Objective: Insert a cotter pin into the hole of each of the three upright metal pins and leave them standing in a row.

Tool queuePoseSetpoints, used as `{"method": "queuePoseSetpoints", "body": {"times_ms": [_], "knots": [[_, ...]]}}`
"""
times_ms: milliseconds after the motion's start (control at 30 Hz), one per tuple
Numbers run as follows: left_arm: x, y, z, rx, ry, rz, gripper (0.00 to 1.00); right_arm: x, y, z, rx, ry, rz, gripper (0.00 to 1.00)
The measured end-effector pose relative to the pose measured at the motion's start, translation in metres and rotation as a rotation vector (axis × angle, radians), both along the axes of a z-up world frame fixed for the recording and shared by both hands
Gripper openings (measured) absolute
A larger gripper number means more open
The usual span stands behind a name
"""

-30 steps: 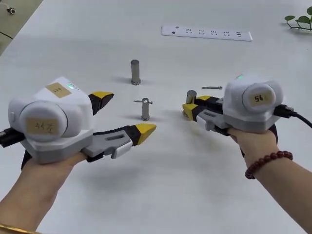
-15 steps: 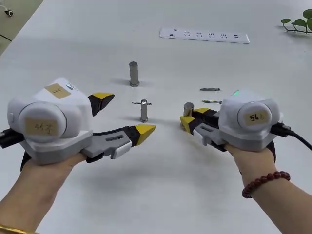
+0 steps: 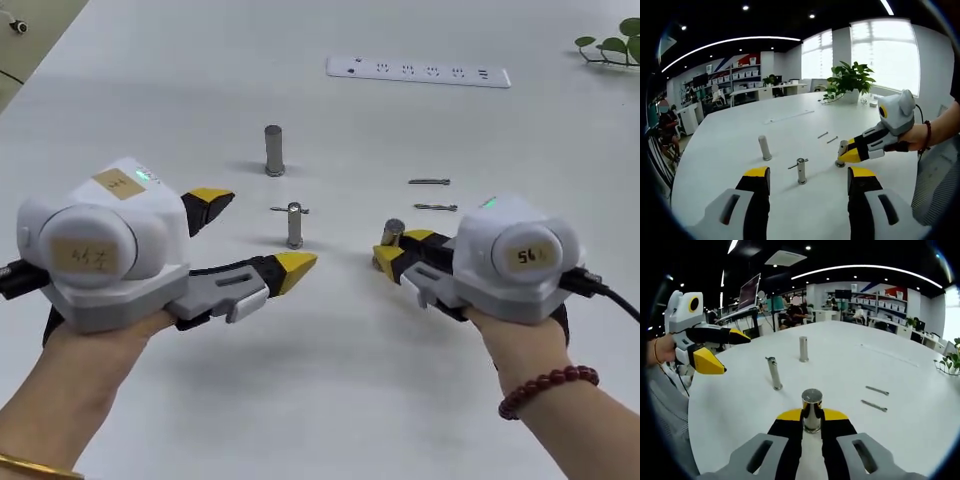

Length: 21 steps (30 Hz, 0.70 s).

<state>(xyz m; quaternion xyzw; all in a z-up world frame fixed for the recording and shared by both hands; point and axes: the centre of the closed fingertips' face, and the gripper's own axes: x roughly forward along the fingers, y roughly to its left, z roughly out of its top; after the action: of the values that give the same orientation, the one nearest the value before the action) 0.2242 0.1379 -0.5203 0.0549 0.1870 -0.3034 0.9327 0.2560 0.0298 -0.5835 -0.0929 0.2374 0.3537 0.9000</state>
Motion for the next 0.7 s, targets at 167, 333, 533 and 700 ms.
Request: {"method": "queuePoseSetpoints", "body": {"times_ms": [167,333,533,700], "knots": [[-0.001,-0.001,0.000,0.001,0.001,-0.004,0.61,0.000,0.000,0.000,0.007,-0.002,-0.004,0.09],[-0.001,-0.001,-0.001,0.002,0.004,-0.005,0.61,0.000,0.001,0.001,0.024,0.006,0.010,0.12],[-0.001,-0.002,-0.001,0.006,0.004,-0.008,0.62,-0.002,-0.002,0.008,0.034,0.013,0.022,0.18],[0.000,0.000,0.000,-0.004,0.006,0.005,0.63,-0.012,-0.001,0.014,0.063,0.057,0.072,0.25]]}}
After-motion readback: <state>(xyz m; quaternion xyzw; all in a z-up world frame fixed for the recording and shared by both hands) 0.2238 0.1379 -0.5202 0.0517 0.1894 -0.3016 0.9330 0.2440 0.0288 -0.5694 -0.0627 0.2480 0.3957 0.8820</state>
